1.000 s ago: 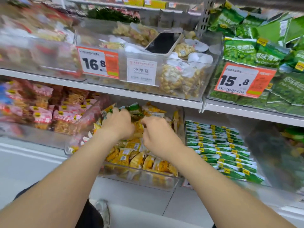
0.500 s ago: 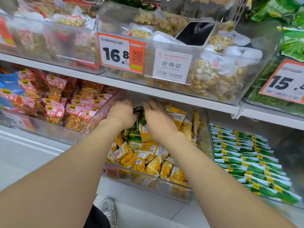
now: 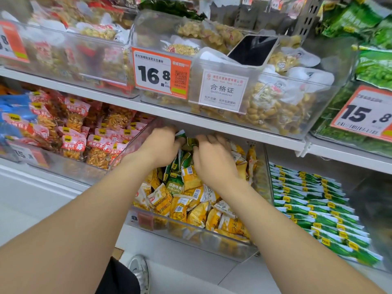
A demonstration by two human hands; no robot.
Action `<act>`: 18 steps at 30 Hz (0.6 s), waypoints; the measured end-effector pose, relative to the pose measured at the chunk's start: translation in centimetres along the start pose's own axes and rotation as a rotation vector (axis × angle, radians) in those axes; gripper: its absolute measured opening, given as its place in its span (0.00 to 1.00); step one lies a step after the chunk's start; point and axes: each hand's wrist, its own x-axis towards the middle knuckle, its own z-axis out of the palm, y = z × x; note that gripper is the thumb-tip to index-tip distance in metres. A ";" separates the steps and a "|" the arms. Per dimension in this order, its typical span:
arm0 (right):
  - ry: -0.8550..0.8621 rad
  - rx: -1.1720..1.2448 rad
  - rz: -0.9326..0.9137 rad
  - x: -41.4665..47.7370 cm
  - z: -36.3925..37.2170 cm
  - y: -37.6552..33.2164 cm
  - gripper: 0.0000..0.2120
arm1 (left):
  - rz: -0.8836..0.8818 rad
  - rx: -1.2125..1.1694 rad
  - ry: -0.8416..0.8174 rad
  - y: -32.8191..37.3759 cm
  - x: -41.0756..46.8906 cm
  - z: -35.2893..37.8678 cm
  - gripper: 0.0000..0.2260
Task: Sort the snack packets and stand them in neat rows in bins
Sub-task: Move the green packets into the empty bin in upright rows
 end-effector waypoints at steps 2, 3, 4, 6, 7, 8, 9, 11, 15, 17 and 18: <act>-0.006 0.088 -0.013 -1.3 -1.6 -0.3 0.16 | -0.004 -0.012 0.005 1.5 -1.4 -1.3 0.09; -0.021 0.149 -0.012 -2.1 -2.4 -0.3 0.16 | -0.005 -0.005 -0.007 2.2 -2.2 -1.9 0.09; -0.031 0.224 -0.005 -2.9 -3.2 -0.4 0.15 | 0.003 -0.004 -0.027 2.9 -3.0 -2.3 0.09; -0.045 0.347 0.032 -4.6 -5.0 -0.1 0.14 | 0.046 -0.026 -0.062 4.2 -4.7 -3.0 0.08; -0.049 0.398 0.061 -5.3 -5.9 0.1 0.14 | 0.071 -0.041 -0.070 4.8 -5.5 -3.3 0.08; -0.054 0.461 0.105 -5.9 -6.8 0.3 0.12 | 0.080 -0.075 -0.083 5.4 -6.3 -3.5 0.08; -0.061 0.551 0.172 -6.4 -7.5 0.6 0.10 | 0.062 -0.151 -0.110 5.9 -7.0 -3.6 0.07; -0.091 0.786 0.335 -7.1 -9.0 1.2 0.07 | -0.007 -0.346 -0.186 7.0 -8.2 -3.4 0.06; -0.156 1.024 0.415 -8.5 -11.3 2.7 0.08 | -0.056 -0.518 -0.261 8.3 -9.3 -2.7 0.05; -0.149 0.994 0.399 -9.2 -12.0 3.4 0.09 | -0.098 -0.562 -0.259 8.9 -9.4 -2.2 0.08; -0.151 1.000 0.408 -9.5 -12.1 3.8 0.09 | -0.117 -0.589 -0.256 9.2 -9.5 -2.0 0.09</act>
